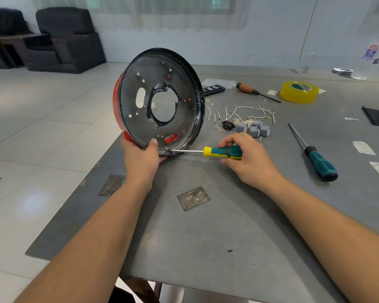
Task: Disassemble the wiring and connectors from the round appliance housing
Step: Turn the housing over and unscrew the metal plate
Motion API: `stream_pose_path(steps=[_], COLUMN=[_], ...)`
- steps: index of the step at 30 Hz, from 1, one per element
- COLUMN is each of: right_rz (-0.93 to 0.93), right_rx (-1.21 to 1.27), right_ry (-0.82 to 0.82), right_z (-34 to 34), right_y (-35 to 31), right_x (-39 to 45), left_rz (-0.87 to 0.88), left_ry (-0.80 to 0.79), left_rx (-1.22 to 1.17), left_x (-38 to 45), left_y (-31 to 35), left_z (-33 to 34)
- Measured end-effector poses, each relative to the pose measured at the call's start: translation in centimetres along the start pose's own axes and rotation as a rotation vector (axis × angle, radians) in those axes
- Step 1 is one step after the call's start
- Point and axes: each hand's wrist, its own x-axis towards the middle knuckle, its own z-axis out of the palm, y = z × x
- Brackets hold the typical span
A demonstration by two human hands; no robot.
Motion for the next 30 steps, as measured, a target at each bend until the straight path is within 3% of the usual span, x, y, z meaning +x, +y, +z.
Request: stream_pose_path(steps=[12, 19, 30], right_rz=[0.119, 0.127, 0.04], right_rx=[0.172, 0.299, 0.001], right_ry=[0.039, -0.222, -0.318], right_z=[-1.4, -2.0, -0.7], right_y=[1.3, 1.4, 1.2], right_x=[0.3, -0.1, 0.2], left_rz=[-0.039, -0.066, -0.092], left_ry=[0.016, -0.001, -0.015], left_rx=[-0.123, -0.155, -0.135], left_x=[-0.3, -0.3, -0.2], left_y=[0.5, 0.8, 0.6], left_z=[0.1, 0.1, 0.1])
